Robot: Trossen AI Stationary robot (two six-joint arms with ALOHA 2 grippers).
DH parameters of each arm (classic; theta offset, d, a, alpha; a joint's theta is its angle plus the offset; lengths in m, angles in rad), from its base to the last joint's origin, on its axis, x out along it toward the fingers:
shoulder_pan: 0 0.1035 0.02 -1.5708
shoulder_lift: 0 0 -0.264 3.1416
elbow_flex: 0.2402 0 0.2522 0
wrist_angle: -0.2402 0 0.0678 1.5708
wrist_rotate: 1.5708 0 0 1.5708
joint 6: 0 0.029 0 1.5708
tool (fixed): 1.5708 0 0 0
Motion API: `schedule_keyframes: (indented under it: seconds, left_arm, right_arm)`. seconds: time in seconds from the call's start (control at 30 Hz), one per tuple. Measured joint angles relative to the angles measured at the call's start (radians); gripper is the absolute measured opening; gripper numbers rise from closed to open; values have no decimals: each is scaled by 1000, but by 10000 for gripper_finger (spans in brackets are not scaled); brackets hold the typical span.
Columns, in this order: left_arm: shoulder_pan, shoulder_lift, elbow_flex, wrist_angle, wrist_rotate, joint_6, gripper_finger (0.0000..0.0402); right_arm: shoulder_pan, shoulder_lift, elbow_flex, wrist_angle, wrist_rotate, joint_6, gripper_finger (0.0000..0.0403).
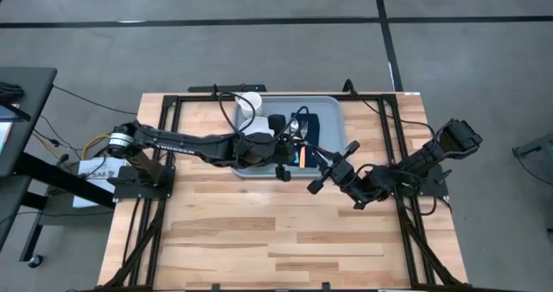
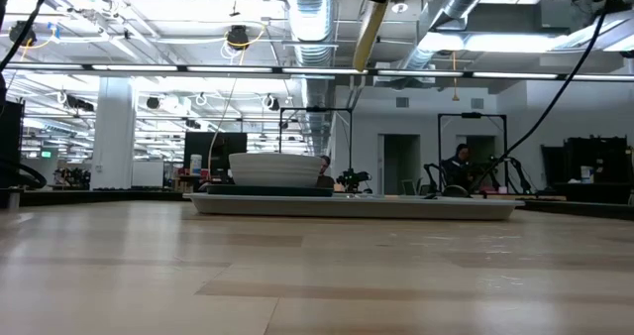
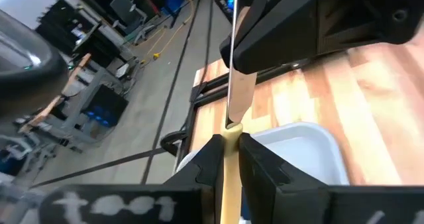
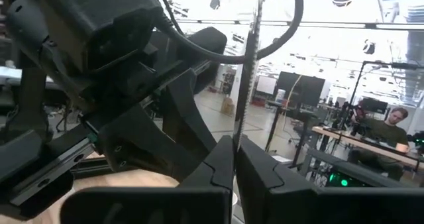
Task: Set up tray
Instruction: Put the knife on the black table napkin on the gray serving tray
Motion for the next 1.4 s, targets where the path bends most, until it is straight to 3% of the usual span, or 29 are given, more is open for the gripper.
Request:
schedule_keyframes:
  seconds: [0.2,0.5,0.8,0.93,1.13,1.27,1.4]
  left_arm:
    - [0,0,0,-34,35,-4,41]
    - [-1,-12,76,-325,56,-166,100]
    - [22,-223,97,-554,403,-331,112]
    - [29,-366,-2,-510,443,-377,112]
    - [29,-605,-281,-373,434,-445,112]
    - [30,-763,-506,-241,420,-515,112]
    - [30,-910,-701,-127,408,-586,112]
  right_arm:
    - [7,0,1,3,28,-17,1]
    - [58,-49,3,-8,119,-58,0]
    - [154,-206,3,-144,359,-63,0]
    - [162,-280,2,-196,385,-28,0]
    - [109,-305,2,-227,413,9,0]
    - [44,-273,2,-250,319,62,0]
    - [-6,-276,2,-450,90,299,0]
